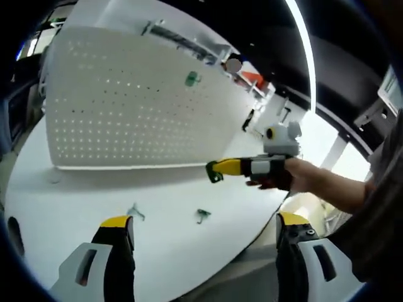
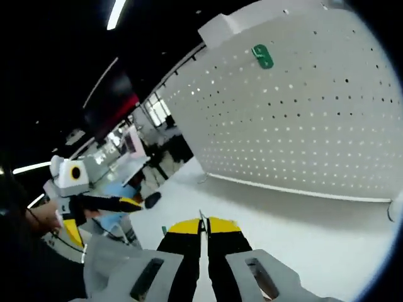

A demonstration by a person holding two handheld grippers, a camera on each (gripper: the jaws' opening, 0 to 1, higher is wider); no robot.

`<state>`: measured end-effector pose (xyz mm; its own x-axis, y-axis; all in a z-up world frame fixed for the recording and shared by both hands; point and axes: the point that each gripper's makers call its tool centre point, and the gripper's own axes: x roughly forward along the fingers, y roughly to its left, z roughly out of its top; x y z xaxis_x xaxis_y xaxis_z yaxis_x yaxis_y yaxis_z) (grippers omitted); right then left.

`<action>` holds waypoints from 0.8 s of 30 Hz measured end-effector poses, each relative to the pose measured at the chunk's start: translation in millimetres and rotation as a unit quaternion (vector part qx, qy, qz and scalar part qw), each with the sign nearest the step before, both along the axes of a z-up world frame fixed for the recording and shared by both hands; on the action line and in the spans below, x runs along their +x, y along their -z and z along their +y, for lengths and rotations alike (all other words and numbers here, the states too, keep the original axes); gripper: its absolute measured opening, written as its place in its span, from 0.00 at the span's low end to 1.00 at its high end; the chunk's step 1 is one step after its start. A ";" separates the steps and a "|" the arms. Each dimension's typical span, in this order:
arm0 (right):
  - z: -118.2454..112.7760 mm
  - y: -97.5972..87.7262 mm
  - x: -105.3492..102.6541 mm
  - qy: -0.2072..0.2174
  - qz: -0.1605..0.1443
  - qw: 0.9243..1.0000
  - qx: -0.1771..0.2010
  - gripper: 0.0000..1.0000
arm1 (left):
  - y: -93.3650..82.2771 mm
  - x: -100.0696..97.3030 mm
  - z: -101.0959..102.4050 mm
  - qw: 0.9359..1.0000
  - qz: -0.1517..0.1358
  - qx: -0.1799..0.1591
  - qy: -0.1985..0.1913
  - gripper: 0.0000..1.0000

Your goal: Insert the hook assembly into the mounting plate slot until the hook locks in place.

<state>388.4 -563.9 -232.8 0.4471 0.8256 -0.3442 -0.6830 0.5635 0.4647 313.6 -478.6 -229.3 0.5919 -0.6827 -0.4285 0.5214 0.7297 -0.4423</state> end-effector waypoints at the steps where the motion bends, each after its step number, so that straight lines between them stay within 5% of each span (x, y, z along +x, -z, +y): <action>1: 1.1 -3.5 -1.7 0.002 0.006 1.000 0.012 0.00 | 0.4 0.5 -1.0 1.000 0.001 0.000 0.003 0.95; 8: 12.4 -16.9 -18.0 -0.018 0.030 0.998 0.058 0.00 | -0.7 6.6 -9.2 1.000 0.002 -0.007 0.020 0.93; 13: 19.5 -6.4 -27.7 -0.030 0.047 0.996 0.067 0.00 | 3.6 10.1 -10.6 1.000 0.013 -0.002 0.027 0.88; 16: 29.5 -6.8 -37.4 -0.039 0.078 0.991 0.102 0.00 | 5.9 8.1 -14.4 0.999 0.017 -0.003 0.041 0.82; 20: 37.8 -8.4 -46.5 -0.060 0.085 0.988 0.112 0.00 | 8.5 5.9 -17.2 0.999 0.023 -0.007 0.048 0.79; 24: 48.3 -24.1 -55.4 -0.078 0.112 0.976 0.170 0.00 | 10.8 0.7 -22.1 0.997 0.037 -0.017 0.060 0.72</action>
